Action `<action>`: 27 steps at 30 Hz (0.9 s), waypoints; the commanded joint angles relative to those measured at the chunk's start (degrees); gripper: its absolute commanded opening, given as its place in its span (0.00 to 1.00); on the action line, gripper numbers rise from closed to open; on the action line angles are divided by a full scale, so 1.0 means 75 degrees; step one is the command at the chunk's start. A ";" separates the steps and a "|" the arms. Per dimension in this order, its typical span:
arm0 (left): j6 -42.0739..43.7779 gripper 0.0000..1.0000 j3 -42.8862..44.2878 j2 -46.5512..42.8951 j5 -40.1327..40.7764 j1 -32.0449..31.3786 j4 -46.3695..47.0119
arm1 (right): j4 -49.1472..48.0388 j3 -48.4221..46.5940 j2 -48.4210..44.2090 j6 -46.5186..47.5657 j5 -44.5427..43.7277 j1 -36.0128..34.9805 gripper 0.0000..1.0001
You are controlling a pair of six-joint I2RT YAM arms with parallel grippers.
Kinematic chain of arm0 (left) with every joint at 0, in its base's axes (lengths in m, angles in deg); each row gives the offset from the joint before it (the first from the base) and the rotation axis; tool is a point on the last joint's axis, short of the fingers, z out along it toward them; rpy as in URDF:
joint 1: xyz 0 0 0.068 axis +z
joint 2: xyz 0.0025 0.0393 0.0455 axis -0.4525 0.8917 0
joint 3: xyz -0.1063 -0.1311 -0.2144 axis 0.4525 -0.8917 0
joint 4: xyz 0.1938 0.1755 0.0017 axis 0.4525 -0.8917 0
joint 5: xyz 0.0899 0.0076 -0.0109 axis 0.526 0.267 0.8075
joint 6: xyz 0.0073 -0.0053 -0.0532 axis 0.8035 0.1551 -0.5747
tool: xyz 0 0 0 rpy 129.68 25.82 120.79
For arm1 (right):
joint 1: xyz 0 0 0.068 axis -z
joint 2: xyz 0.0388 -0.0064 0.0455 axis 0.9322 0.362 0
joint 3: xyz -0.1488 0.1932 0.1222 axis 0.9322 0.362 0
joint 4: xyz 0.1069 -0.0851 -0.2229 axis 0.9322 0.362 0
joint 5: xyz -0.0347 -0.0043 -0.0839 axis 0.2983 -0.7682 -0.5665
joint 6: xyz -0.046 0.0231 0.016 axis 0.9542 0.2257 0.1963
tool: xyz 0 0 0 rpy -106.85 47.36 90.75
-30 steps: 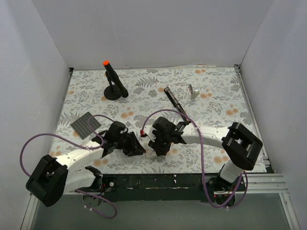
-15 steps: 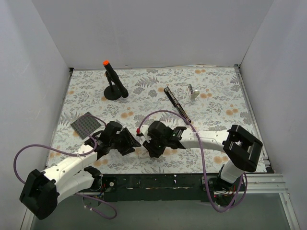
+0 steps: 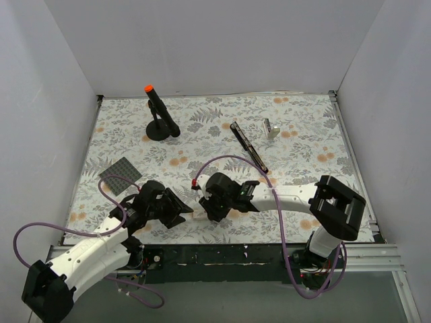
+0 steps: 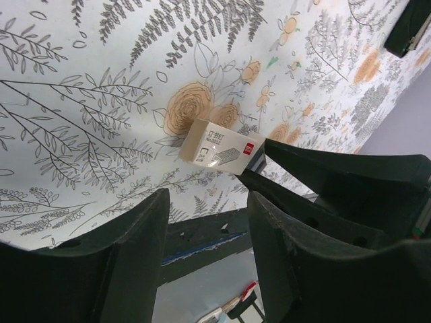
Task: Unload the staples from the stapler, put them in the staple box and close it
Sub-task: Pick up the staple box from the center of the board.
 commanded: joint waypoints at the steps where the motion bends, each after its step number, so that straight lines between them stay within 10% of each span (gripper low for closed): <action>1: -0.2842 0.50 0.0098 0.0387 0.0327 -0.0111 -0.0168 | -0.0373 0.0140 0.0097 -0.0166 -0.0125 -0.0056 0.20; 27: -0.3955 0.45 0.0168 0.2263 0.1171 -0.1341 0.1297 | -0.0713 0.0327 0.0120 -0.0353 -0.0055 -0.0068 0.18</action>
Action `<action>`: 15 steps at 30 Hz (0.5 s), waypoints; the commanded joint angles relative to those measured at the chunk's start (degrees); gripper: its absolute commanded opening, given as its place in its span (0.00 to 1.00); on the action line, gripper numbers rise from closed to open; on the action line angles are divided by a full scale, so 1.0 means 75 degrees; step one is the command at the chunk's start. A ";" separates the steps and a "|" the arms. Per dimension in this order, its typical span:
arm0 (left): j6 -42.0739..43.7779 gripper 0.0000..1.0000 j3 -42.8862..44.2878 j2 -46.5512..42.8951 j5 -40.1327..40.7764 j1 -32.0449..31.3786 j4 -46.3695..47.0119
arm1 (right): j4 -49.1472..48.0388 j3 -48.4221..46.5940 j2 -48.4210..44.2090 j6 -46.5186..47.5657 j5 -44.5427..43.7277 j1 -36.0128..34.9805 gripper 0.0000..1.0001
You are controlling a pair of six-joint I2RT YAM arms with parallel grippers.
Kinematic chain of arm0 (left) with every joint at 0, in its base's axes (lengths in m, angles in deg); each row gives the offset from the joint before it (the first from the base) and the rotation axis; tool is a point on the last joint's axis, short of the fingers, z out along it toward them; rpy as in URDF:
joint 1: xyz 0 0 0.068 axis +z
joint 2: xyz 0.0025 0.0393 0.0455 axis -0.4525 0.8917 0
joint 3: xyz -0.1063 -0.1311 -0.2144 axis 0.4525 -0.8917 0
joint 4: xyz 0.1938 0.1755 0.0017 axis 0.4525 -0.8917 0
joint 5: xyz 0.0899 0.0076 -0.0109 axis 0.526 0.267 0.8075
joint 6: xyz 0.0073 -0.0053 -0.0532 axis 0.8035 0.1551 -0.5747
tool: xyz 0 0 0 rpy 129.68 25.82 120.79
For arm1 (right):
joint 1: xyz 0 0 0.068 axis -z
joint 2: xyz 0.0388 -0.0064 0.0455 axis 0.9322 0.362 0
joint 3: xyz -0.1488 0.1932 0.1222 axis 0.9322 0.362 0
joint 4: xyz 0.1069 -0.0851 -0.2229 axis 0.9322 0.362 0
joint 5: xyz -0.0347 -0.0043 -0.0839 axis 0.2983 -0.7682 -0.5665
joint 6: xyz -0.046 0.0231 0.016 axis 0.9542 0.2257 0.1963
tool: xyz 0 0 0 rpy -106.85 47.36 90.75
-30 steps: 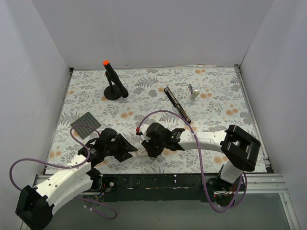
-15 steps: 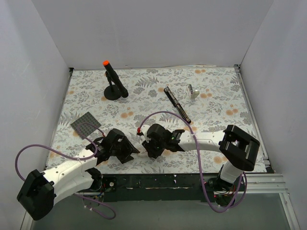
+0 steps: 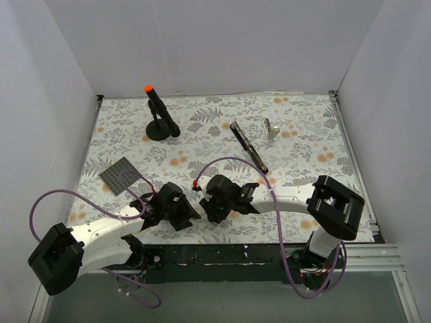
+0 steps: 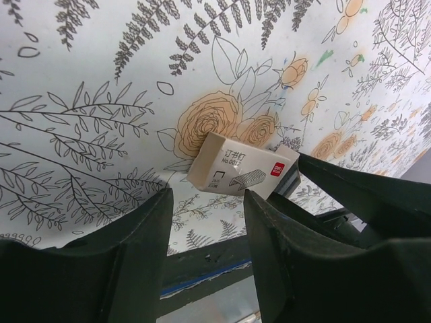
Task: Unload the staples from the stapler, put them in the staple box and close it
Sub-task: Pick up the staple box from the center of the board.
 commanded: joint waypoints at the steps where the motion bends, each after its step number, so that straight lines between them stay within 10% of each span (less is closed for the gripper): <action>1: -0.3812 0.44 0.0189 0.0095 0.0423 -0.0109 0.0001 | -0.0302 0.0053 0.0039 -0.0117 -0.0029 -0.0036 0.18; 15: -0.3753 0.33 0.0248 0.0435 0.0399 -0.0214 0.0176 | -0.0244 0.0018 0.0062 -0.0083 -0.0005 -0.0048 0.18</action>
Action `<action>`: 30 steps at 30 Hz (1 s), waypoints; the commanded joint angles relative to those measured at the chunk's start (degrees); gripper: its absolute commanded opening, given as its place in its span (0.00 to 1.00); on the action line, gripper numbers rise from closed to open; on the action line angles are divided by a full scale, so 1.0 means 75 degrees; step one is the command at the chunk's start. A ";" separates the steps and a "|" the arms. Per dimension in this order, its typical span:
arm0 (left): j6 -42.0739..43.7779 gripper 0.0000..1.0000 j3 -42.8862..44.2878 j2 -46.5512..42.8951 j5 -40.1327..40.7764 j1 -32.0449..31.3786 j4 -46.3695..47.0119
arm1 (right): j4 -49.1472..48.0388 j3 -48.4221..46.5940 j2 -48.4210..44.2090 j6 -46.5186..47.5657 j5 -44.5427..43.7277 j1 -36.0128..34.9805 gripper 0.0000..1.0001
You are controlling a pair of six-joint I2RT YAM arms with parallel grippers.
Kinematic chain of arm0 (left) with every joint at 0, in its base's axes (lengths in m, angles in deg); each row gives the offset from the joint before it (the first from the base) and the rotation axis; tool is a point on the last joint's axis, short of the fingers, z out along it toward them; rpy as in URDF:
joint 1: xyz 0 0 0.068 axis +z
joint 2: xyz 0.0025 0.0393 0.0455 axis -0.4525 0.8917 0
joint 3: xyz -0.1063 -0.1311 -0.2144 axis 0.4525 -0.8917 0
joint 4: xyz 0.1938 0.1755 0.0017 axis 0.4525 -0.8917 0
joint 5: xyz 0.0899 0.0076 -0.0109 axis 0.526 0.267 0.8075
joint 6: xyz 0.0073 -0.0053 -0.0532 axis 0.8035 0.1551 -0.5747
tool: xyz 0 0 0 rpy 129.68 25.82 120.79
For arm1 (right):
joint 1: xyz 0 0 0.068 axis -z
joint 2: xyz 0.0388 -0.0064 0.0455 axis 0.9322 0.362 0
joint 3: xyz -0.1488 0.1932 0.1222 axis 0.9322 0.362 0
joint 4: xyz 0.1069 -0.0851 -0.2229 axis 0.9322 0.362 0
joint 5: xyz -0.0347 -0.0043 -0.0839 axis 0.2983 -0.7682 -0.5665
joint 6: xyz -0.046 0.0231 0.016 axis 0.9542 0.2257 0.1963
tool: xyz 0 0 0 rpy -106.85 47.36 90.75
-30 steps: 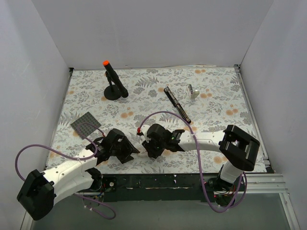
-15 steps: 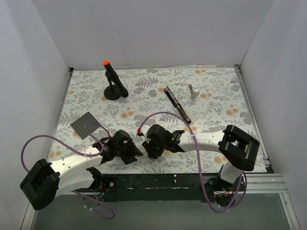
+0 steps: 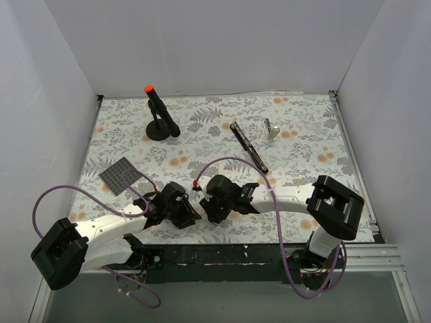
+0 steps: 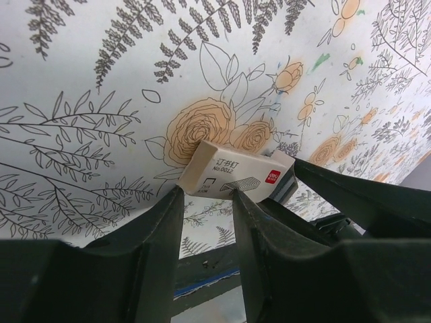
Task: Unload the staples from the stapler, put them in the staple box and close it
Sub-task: Pick up the staple box from the center of the board.
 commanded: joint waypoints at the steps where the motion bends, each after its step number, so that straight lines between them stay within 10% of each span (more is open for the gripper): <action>1: -0.3710 0.32 0.0149 0.0051 0.0291 -0.0048 -0.0080 | -0.0223 0.0015 0.0047 -0.0030 -0.0005 -0.0048 0.18; 21: -0.3580 0.15 0.0196 0.0215 0.0350 -0.0048 -0.0092 | 0.0257 0.0285 -0.0245 0.0368 0.0147 -0.0059 0.18; 30: -0.3381 0.26 0.0606 0.0075 0.0350 -0.0060 -0.0559 | 0.0878 0.0179 -0.0351 0.0790 0.0392 -0.0036 0.18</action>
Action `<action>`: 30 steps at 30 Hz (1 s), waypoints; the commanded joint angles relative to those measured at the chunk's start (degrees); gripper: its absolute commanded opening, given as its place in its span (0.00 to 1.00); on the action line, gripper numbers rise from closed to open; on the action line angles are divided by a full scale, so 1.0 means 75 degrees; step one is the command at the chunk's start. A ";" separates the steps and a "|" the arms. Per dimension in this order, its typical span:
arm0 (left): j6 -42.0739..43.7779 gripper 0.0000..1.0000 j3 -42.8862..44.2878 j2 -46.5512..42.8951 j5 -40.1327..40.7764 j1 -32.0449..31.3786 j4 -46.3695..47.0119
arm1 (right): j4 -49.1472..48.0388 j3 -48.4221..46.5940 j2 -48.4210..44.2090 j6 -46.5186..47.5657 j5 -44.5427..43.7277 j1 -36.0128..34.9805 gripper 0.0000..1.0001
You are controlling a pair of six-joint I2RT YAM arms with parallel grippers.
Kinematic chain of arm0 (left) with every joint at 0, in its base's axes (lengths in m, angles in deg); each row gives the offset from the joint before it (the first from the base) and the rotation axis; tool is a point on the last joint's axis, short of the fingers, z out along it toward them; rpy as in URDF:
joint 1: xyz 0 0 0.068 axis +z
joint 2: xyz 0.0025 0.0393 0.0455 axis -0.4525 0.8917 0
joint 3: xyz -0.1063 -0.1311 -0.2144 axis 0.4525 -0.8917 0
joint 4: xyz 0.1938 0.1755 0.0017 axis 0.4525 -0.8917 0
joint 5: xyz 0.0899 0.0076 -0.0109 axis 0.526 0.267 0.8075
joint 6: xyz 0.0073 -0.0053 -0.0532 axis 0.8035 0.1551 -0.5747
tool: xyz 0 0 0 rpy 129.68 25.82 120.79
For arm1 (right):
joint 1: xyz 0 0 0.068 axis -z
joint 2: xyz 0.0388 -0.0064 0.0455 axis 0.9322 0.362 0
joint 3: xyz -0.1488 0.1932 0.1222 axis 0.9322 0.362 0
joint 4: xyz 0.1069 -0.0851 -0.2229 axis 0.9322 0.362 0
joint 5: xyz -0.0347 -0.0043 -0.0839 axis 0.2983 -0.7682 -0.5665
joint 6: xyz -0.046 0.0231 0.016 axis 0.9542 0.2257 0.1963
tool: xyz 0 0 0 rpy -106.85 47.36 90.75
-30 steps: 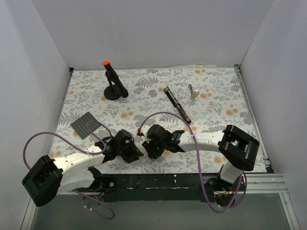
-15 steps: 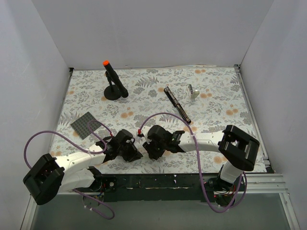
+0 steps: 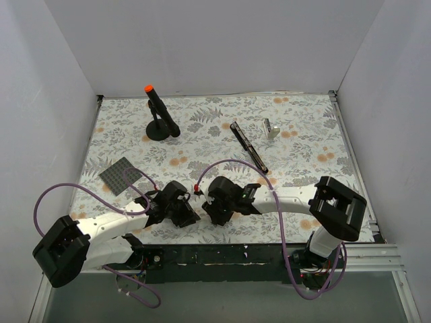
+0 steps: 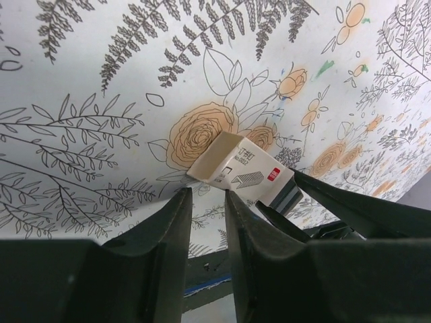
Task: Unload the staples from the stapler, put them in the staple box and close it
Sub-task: Pick up the staple box from the center of the board.
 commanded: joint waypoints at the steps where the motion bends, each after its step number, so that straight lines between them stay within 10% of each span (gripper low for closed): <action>1: -0.3343 0.30 0.0507 -0.0174 0.0254 -0.0039 -0.0502 | 0.0590 0.0040 -0.0243 0.0306 0.0274 -0.0042 0.18; 10: -0.3952 0.51 0.0578 -0.0724 0.0533 -0.0098 -0.0866 | 0.0614 0.0297 -0.0794 0.0225 0.0075 0.0005 0.17; 30: -0.4959 0.52 0.1408 0.0131 0.1214 -0.0203 -0.1494 | 0.0368 0.0942 -0.1696 0.0272 -0.0089 0.0157 0.17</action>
